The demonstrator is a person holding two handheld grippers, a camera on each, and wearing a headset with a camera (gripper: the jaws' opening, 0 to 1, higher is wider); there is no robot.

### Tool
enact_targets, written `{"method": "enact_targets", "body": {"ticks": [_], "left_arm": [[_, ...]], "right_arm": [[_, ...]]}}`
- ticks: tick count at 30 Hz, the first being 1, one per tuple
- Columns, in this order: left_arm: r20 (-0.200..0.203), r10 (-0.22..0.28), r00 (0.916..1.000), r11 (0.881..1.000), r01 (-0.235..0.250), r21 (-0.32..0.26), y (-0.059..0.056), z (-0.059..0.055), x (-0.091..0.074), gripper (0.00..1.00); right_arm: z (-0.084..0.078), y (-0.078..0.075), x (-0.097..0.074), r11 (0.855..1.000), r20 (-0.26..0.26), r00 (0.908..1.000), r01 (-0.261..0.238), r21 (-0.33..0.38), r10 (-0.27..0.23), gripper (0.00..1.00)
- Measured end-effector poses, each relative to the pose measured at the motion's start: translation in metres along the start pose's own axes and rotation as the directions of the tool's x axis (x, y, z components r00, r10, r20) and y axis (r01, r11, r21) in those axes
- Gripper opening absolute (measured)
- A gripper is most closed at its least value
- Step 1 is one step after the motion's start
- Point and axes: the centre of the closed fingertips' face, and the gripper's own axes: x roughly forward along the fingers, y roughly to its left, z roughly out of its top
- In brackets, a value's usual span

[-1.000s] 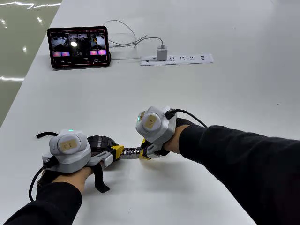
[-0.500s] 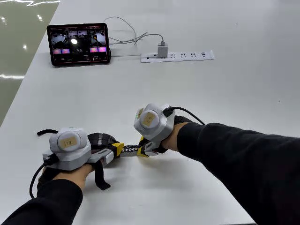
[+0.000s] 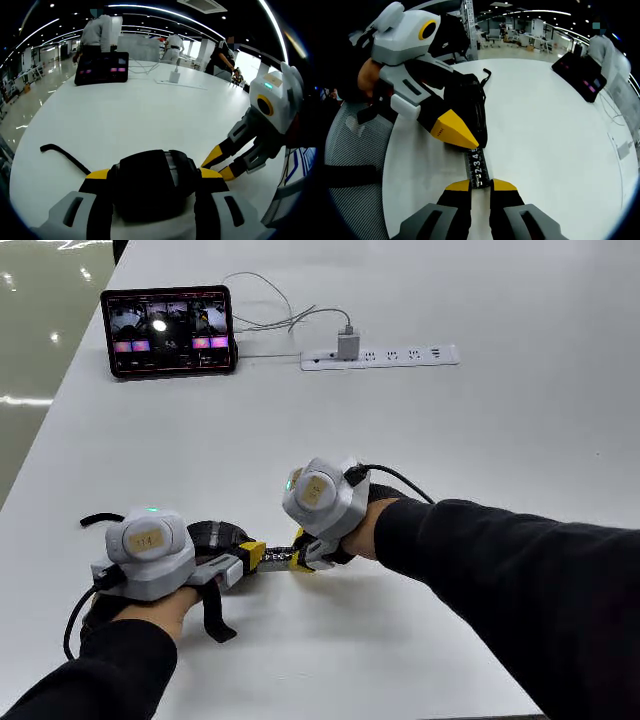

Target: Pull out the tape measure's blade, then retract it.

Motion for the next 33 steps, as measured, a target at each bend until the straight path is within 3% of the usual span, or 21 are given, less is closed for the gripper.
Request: {"method": "enact_targets", "body": {"ticks": [33], "left_arm": [[-0.001,-0.006,1.0,1.0,0.006,-0.011,0.0,0.0,-0.002,0.61]], "right_arm": [[0.012,0.002,0.008,0.999,0.048,0.9988,-0.011,0.042,0.009,0.07]]}}
